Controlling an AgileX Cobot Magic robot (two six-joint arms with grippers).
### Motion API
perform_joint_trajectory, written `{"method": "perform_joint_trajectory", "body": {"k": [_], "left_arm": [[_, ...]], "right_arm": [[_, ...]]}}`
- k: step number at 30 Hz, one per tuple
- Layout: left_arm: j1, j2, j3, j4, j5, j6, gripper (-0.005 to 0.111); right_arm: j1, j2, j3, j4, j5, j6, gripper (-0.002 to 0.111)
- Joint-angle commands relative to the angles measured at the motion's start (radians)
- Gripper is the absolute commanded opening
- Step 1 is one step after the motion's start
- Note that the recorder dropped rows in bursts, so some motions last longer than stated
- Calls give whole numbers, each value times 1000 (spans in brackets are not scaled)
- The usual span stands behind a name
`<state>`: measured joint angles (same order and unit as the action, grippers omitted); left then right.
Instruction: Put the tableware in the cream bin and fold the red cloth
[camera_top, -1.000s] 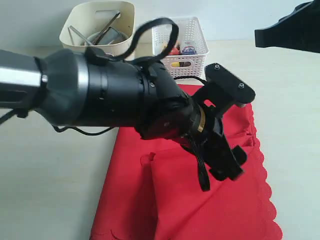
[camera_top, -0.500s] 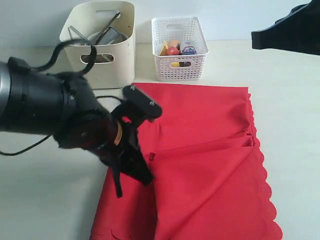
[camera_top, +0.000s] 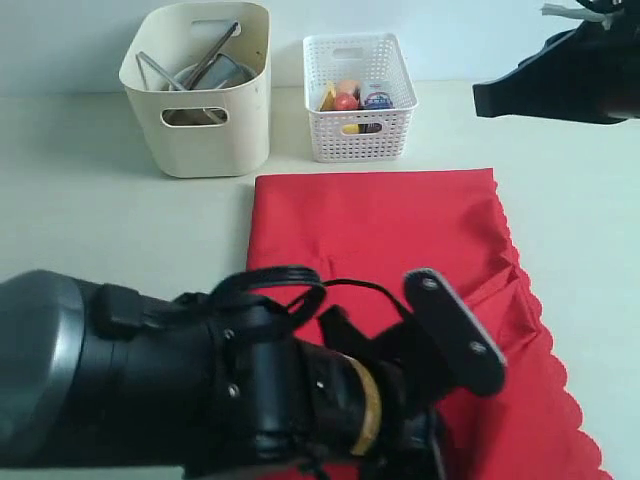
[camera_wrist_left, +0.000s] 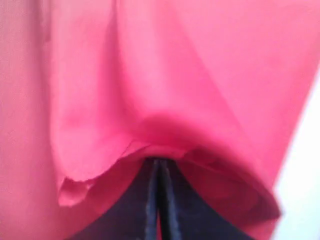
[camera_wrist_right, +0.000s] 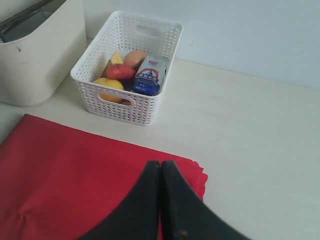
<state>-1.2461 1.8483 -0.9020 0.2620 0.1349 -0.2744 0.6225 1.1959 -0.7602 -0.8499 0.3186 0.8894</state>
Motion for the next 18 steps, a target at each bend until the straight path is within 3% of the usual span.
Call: {"method": "perform_joint_trajectory", "body": {"k": [1, 9, 11, 12, 15, 18], "left_arm": [[-114, -46, -95, 15, 41, 60, 2], [-141, -128, -79, 87, 277, -44, 2], [-139, -203, -18, 266, 302, -222, 2], [-130, -265, 44, 413, 325, -406, 2], [-128, -440, 212, 758, 411, -791, 2], [-128, -577, 349, 948, 436, -1027, 2]], "right_arm": [[-3, 4, 5, -72, 33, -1, 0], [-3, 6, 5, -90, 75, 80, 0], [0, 17, 5, 20, 63, 43, 0], [0, 33, 5, 162, 29, -21, 0], [0, 122, 5, 458, -69, -318, 0], [41, 242, 5, 665, -75, -517, 0]]}}
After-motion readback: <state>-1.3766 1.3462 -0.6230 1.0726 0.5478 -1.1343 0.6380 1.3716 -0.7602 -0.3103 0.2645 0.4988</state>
